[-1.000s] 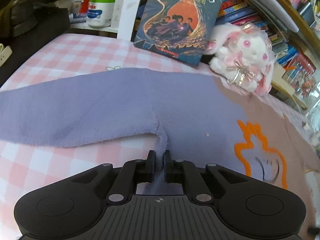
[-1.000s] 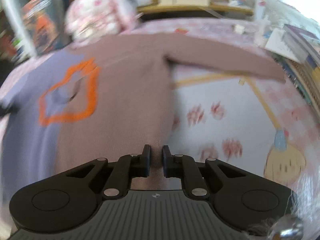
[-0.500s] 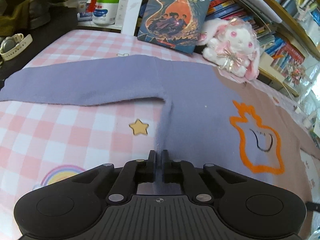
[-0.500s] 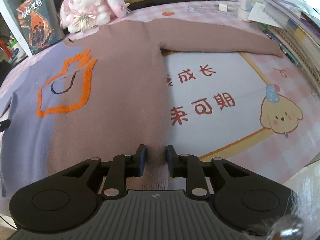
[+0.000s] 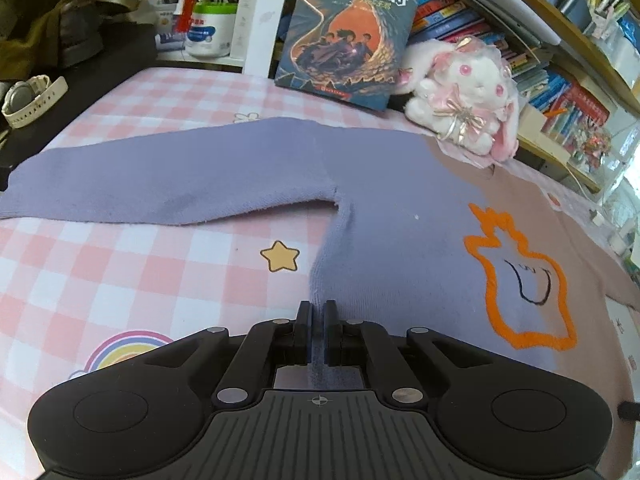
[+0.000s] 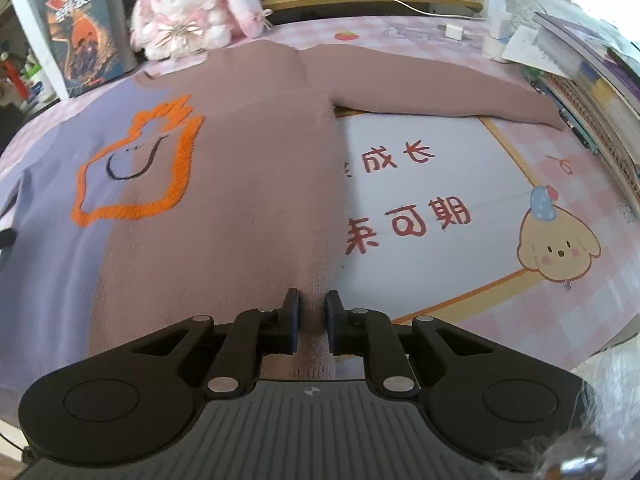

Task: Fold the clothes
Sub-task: 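Pull the lavender hem with the left gripper to straighten the sweater body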

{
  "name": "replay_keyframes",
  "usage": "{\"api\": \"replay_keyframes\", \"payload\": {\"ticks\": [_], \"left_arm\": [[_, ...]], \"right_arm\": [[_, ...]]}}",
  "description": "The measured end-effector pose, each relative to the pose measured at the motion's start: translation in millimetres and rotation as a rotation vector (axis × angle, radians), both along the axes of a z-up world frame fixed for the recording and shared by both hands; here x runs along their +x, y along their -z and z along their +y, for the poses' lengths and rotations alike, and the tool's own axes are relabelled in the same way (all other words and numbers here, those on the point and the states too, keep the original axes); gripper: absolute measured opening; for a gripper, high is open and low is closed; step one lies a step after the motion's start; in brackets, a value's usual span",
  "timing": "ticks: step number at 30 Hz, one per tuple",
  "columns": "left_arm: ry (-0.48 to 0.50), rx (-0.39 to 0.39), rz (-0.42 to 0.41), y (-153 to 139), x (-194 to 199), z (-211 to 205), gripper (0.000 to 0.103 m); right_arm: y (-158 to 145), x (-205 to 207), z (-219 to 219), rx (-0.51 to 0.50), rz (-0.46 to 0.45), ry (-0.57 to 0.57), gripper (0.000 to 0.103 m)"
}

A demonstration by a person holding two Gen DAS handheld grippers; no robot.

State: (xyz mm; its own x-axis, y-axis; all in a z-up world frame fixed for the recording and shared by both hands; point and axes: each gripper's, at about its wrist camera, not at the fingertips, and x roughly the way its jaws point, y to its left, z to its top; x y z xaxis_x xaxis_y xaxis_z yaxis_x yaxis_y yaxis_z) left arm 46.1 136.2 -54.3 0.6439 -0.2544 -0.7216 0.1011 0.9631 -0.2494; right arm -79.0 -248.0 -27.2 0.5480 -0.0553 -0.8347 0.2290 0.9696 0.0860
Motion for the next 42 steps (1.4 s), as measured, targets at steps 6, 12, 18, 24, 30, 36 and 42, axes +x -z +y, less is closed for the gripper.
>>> {"api": "replay_keyframes", "payload": {"ticks": [6,12,18,24,30,36,42], "left_arm": [[0.021,-0.001,0.006,0,-13,0,0.004],[0.006,-0.019,-0.001,1,-17,2,0.004],[-0.004,-0.020,0.005,0,-18,2,0.004],[-0.006,-0.012,0.017,-1,-20,2,0.009],[-0.006,-0.042,0.045,-3,-39,8,0.011],[-0.018,-0.057,0.051,-3,-59,7,0.006],[-0.050,-0.056,0.032,-2,-57,8,0.004]], "right_arm": [[0,-1,-6,-0.002,-0.019,0.035,0.013],[1,0,-5,-0.015,-0.025,0.033,0.013],[1,-2,-6,-0.012,-0.026,0.033,0.013],[0,-5,-8,0.002,-0.019,0.040,0.016],[-2,-18,-14,0.036,0.004,0.056,0.026],[-3,-29,-15,0.064,0.013,0.038,0.015],[-3,-30,-9,0.047,0.011,-0.018,0.011]]}}
